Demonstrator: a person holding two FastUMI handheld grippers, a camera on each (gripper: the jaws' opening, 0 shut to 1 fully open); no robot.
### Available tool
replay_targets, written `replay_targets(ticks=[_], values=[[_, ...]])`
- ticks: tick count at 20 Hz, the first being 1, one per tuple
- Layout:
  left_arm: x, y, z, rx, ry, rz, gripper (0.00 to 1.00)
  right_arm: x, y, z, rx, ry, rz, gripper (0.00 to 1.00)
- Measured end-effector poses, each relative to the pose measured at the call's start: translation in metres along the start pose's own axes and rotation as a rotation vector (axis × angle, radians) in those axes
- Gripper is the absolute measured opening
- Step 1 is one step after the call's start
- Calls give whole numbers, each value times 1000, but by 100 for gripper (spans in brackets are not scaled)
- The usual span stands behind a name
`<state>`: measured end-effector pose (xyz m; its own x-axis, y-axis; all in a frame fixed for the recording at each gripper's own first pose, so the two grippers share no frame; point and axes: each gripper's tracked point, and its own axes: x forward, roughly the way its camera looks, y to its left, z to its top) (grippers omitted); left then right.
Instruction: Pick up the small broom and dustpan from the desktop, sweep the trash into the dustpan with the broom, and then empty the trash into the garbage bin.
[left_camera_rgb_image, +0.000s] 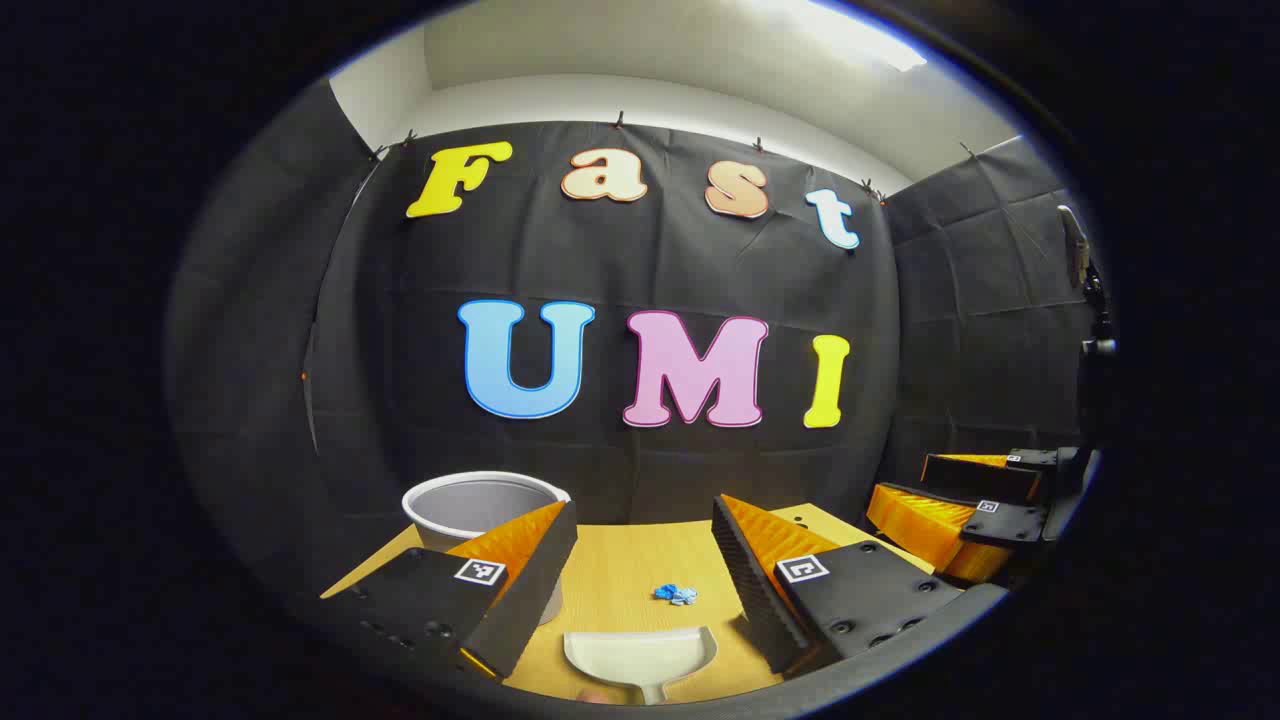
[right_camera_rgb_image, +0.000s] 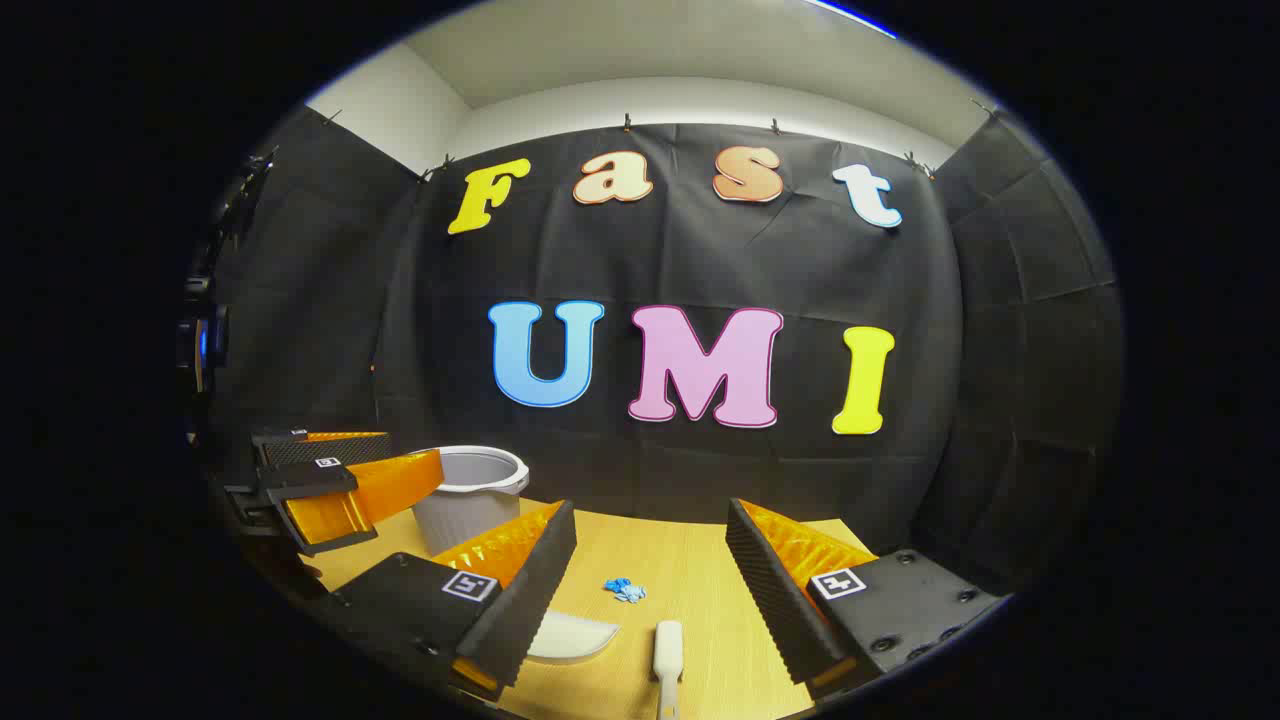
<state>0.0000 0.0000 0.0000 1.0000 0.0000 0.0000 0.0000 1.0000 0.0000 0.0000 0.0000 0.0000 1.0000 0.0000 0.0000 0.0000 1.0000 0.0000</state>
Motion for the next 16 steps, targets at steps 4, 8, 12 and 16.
replay_targets(ticks=[4, 8, 12, 16], values=[[3, 6, -1, -3, 4, 8, 81, 5, 5, 1, -1, 2, 14, 97], [6, 7, 0, -1, 8, -4, 81, 10, 9, -1, -3, 5, 19, 97], [11, 6, -1, 16, 13, -22, 81, 14, 14, -4, -20, 13, 24, 97], [15, 5, -2, 25, 17, -35, 81, 14, 14, -5, -20, 13, 16, 97]])
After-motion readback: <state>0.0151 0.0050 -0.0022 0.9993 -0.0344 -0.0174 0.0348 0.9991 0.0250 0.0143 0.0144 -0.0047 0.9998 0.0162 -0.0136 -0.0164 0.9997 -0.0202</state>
